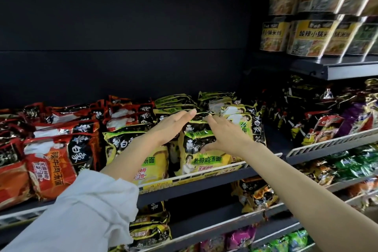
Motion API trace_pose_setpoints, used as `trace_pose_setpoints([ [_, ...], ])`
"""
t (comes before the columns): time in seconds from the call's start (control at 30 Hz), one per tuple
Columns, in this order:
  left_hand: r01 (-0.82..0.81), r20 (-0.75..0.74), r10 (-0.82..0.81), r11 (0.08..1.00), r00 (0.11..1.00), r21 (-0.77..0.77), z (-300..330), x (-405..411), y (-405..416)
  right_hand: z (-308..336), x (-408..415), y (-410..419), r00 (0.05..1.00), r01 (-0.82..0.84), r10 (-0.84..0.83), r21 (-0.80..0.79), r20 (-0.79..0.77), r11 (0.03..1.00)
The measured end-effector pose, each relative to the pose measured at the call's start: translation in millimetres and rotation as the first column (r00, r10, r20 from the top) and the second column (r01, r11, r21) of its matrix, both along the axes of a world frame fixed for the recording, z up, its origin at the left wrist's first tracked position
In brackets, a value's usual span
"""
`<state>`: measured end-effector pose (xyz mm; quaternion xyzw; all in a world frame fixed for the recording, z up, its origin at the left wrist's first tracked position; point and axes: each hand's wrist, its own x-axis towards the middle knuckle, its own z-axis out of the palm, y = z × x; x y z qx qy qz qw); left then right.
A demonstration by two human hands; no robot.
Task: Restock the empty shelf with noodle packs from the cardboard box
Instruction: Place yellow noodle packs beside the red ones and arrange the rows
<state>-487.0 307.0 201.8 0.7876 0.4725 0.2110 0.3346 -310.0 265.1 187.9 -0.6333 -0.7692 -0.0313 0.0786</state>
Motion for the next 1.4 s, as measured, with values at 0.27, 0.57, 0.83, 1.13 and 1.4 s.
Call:
trace_pose_setpoints([
  [0.27,0.012,-0.132,0.016,0.978,0.991,0.207,-9,1,7,6,3,10,0.98,0.001,0.008,-0.045,0.201,0.999],
  [0.57,0.136,-0.522,0.136,0.883,0.842,0.449,-7,-3,-4,-9,5,9,0.989,-0.04,0.029,-0.074,-0.147,0.996],
  [0.83,0.142,-0.631,0.196,0.885,0.751,0.444,-24,-16,-2,-41,-4,1,0.988,-0.03,0.048,0.118,-0.149,0.993],
  [1.13,0.099,-0.453,0.148,0.873,0.879,0.477,-8,19,-10,-12,34,-3,0.85,-0.046,0.107,0.13,-0.515,0.991],
  [1.4,0.183,-0.416,0.052,0.844,0.908,0.504,22,94,24,-5,127,34,0.75,0.39,-0.374,-0.092,-0.546,0.916],
])
